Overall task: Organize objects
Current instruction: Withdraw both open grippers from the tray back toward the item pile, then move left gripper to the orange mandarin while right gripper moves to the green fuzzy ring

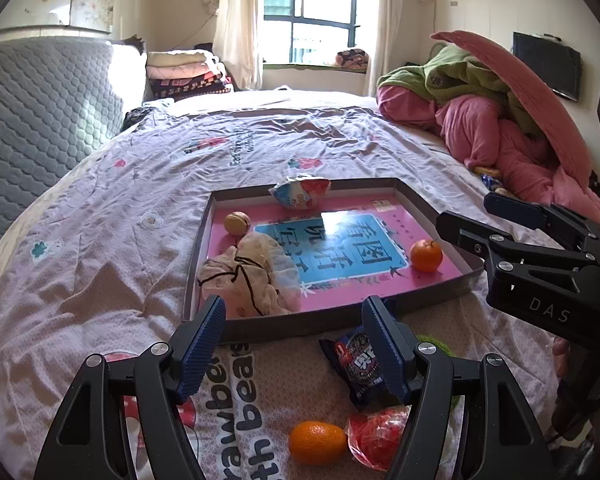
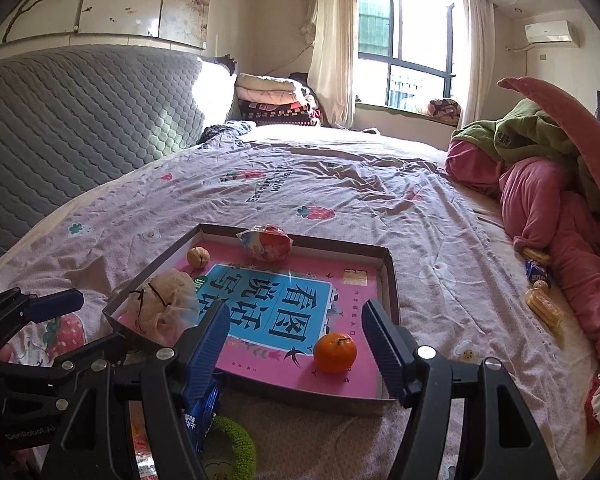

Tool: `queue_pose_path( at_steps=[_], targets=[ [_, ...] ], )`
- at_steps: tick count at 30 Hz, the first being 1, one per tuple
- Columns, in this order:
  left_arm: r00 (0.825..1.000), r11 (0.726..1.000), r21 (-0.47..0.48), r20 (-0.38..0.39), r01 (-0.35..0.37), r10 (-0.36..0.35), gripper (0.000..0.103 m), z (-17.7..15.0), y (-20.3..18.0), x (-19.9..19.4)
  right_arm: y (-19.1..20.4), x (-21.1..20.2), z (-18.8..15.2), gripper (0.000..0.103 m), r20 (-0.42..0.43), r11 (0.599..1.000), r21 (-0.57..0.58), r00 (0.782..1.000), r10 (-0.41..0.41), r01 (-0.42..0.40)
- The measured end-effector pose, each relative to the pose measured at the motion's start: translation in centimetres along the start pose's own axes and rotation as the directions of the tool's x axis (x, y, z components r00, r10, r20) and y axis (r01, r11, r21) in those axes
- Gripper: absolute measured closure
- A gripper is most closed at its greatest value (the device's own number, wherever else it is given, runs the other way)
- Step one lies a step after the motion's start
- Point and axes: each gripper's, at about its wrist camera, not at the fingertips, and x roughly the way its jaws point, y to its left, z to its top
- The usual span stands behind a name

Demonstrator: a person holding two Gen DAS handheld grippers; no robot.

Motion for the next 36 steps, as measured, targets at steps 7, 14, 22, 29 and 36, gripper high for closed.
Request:
queue_pose_path(
  at_steps=[7, 14, 22, 29, 36],
  targets=[
    [1.0, 1.0, 0.008, -0.009, -0.001, 0.001, 0.031, -0.7, -0.2, -0.2, 0.0, -0.4, -0.8, 0.035, -0.012, 1.0, -0.02, 1.0, 0.006, -0.006],
    [1.0, 1.0, -0.016, -0.023, 0.008, -0.009, 0.031, -1.1, 0.7, -0.3, -0.3, -1.0, -1.3, 0.035, -0.019, 1.0, -0.023, 1.0, 0.017, -0.017],
    [1.0, 1.0, -0.019, -0.029, 0.009, -0.01, 0.031, -1.6, 1.5, -0.6, -0.5, -1.3, -2.1, 0.035, -0.033, 0.999, -0.024, 0.999, 0.027, -0.027],
    [0.999, 1.0, -0.018, -0.047, 0.017, -0.018, 0.031, -2.1, 2.0, -0.6, -0.8, -1.5, -2.5, 0.035, -0.051, 0.999, -0.006, 0.997, 0.053, -0.054],
    [0.999, 1.0, 0.004, -0.046, 0.013, -0.013, 0.031, -2.6, 2.2, -1.1, -0.3, -1.7, -3.0, 0.035, -0.063, 0.997, -0.024, 0.996, 0.066, -0.067]
  ],
)
